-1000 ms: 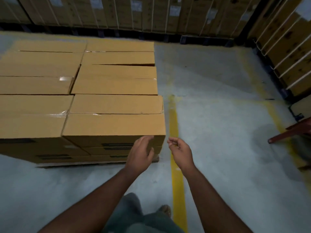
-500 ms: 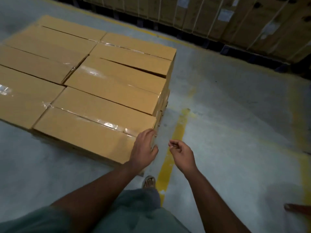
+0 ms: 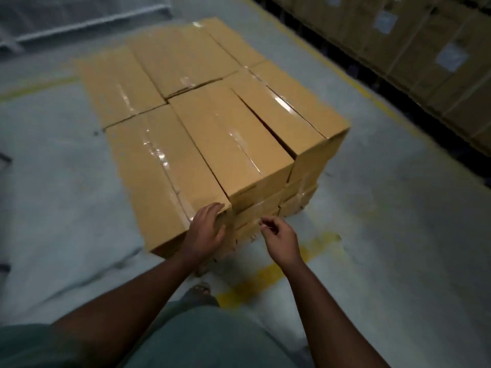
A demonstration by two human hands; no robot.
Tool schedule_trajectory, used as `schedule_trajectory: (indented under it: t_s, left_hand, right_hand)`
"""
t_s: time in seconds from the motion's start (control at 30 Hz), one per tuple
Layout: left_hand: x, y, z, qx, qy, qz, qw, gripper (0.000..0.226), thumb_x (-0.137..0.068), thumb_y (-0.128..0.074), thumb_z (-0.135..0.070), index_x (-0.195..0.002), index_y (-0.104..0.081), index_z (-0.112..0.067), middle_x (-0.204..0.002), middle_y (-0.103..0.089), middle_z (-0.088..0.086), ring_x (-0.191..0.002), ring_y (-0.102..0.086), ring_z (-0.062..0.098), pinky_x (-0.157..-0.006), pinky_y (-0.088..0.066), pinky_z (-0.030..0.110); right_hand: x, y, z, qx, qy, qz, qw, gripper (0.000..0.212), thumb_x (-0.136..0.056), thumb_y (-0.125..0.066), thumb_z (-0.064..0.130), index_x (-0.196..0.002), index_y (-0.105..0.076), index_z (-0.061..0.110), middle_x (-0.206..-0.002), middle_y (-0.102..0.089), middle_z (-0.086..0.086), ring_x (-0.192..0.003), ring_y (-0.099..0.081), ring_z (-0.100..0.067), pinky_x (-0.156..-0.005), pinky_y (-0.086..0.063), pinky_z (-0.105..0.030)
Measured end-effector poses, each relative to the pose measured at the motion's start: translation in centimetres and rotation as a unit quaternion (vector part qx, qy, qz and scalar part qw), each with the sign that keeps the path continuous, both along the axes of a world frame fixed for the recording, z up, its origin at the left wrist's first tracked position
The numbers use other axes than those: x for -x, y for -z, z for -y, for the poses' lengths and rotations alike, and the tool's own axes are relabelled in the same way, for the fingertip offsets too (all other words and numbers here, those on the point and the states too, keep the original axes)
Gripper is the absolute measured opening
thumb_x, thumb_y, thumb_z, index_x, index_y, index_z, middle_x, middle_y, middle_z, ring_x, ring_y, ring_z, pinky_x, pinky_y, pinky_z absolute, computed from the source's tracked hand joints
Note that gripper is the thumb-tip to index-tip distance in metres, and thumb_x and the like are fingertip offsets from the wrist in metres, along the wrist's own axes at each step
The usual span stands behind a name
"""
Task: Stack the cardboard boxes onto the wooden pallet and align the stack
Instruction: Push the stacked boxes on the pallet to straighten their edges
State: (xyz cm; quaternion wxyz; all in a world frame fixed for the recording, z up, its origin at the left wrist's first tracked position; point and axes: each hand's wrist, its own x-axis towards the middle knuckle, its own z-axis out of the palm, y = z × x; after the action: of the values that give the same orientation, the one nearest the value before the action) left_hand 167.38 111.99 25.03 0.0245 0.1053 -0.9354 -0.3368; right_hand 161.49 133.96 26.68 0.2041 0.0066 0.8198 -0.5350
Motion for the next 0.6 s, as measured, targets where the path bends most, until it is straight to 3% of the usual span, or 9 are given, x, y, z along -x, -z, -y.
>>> schedule_trajectory:
  t_s: [0.13, 0.2, 0.33, 0.47, 0.6]
  left_hand:
    - [-4.6, -1.0, -7.3, -0.009, -0.113, 0.006, 0.994, 0.061, -0.091, -0.071, -0.007, -0.148, -0.050, -0.012, -0.151, -0.051, 0.009, -0.143, -0.043, 0.026, -0.120, -0.035, 0.043]
    - [-6.6, -1.6, -10.0, 0.000, -0.145, 0.015, 0.989, 0.061, -0.092, -0.069, -0.011, -0.150, -0.048, -0.015, -0.153, -0.049, 0.007, -0.145, -0.041, 0.025, -0.121, -0.033, 0.041]
    - [-8.1, -2.2, -13.6, 0.011, -0.202, 0.017, 0.979, 0.062, -0.093, -0.068, -0.018, -0.151, -0.046, -0.017, -0.154, -0.046, 0.005, -0.145, -0.038, 0.022, -0.116, -0.032, 0.033]
    - [-7.8, -1.5, -15.4, 0.010, -0.234, 0.011, 0.972, 0.059, -0.094, -0.069, -0.015, -0.149, -0.049, -0.015, -0.152, -0.049, 0.006, -0.142, -0.042, 0.025, -0.114, -0.038, 0.039]
    - [-7.1, 1.2, -17.6, 0.004, -0.261, 0.032, 0.965, 0.061, -0.092, -0.070, -0.014, -0.149, -0.050, -0.015, -0.153, -0.049, 0.005, -0.143, -0.041, 0.024, -0.118, -0.032, 0.037]
  right_hand:
    - [1.9, -0.2, -7.5, -0.010, -0.121, -0.040, 0.992, 0.023, -0.101, -0.065, 0.017, -0.121, -0.073, 0.023, -0.106, -0.072, 0.015, -0.097, -0.064, 0.011, -0.075, -0.045, -0.002]
    - [2.2, -1.0, -9.7, -0.019, -0.175, -0.046, 0.983, 0.023, -0.101, -0.065, 0.017, -0.120, -0.073, 0.024, -0.105, -0.071, 0.018, -0.095, -0.062, 0.015, -0.072, -0.045, 0.000]
    - [2.9, -2.5, -10.7, -0.025, -0.250, -0.043, 0.967, 0.025, -0.102, -0.062, 0.018, -0.126, -0.071, 0.021, -0.113, -0.072, 0.007, -0.106, -0.066, -0.005, -0.075, -0.045, -0.006]
    - [2.3, -2.5, -8.7, -0.045, -0.324, -0.054, 0.943, 0.029, -0.103, -0.060, 0.022, -0.129, -0.070, 0.016, -0.120, -0.072, 0.003, -0.109, -0.066, -0.011, -0.092, -0.056, -0.032]
    - [2.5, 0.5, -8.8, -0.017, -0.315, -0.037, 0.948, 0.030, -0.102, -0.061, 0.022, -0.131, -0.069, 0.021, -0.123, -0.070, 0.007, -0.108, -0.064, -0.004, -0.092, -0.055, -0.029]
